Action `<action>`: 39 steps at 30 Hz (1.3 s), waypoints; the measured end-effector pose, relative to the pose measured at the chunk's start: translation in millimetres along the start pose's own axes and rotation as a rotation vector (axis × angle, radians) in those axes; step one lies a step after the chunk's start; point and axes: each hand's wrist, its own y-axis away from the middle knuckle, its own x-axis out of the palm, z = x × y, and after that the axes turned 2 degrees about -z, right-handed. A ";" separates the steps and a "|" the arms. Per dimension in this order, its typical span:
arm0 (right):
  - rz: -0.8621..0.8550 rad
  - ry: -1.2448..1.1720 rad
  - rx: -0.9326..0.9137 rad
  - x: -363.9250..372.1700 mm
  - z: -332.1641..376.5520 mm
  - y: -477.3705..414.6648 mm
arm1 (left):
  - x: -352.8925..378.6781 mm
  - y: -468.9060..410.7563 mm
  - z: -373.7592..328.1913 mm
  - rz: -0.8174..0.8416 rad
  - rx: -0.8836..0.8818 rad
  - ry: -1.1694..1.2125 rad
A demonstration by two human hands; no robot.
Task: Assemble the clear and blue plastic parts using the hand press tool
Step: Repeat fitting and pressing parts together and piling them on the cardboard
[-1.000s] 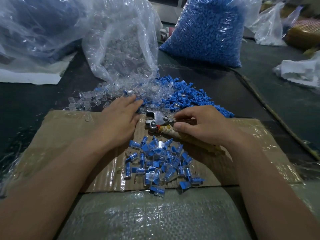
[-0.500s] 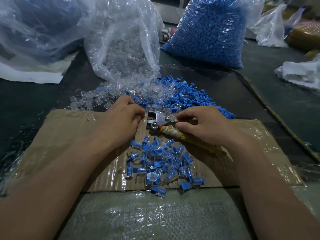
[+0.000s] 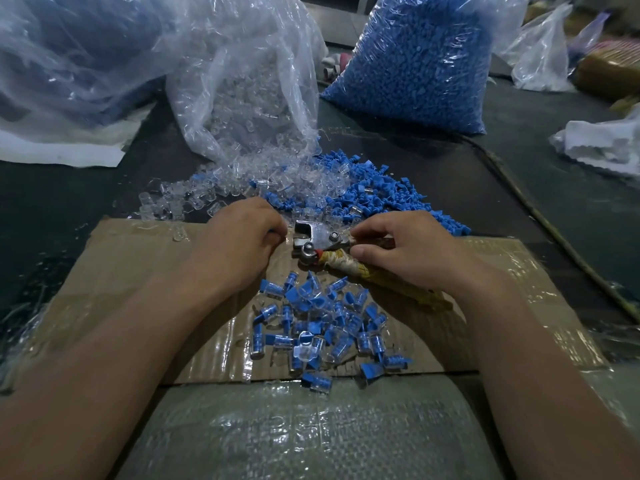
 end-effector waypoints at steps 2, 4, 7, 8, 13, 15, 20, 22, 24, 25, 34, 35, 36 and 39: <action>0.001 -0.001 -0.002 -0.1 1.0 0.4 | 0.2 1.2 -1.7 -0.020 -0.017 0.031; 0.006 0.001 -0.001 -0.9 1.9 0.7 | 0.2 3.0 -3.9 -0.072 -0.055 0.104; 0.009 0.000 -0.001 -1.5 1.8 0.9 | 0.6 3.3 -4.9 -0.056 -0.092 0.165; 0.009 -0.001 -0.002 -1.5 1.7 1.1 | 1.1 2.7 -4.2 -0.019 -0.101 0.150; 0.008 0.005 -0.010 -1.5 2.7 1.4 | 6.8 -2.6 1.8 0.097 -0.048 0.001; 0.010 0.002 -0.007 -1.9 2.7 1.6 | 7.2 -2.5 2.8 0.032 -0.044 0.017; 0.016 0.003 -0.002 -1.9 2.7 1.8 | 4.8 -0.9 4.0 -0.067 -0.056 0.031; 0.018 -0.002 -0.007 -1.9 2.4 1.8 | 2.8 0.4 1.5 -0.102 -0.086 0.055; 0.016 0.000 -0.010 -1.5 2.2 1.5 | -2.0 2.6 -4.1 -0.162 -0.129 0.143; 0.006 0.002 -0.011 -0.7 2.5 1.3 | -5.1 3.7 -7.8 -0.186 -0.149 0.213; -0.312 -0.373 -0.275 5.4 29.6 8.2 | -18.6 11.7 -31.7 0.011 -0.361 1.202; -0.332 -0.372 -0.308 7.4 32.5 8.3 | -18.2 10.9 -31.6 0.025 -0.375 1.287; -0.361 -0.361 -0.333 9.1 34.9 7.9 | -17.6 10.5 -31.8 0.033 -0.386 1.359; -0.435 -0.361 -0.357 12.6 38.6 5.9 | -15.3 11.0 -32.5 0.065 -0.378 1.436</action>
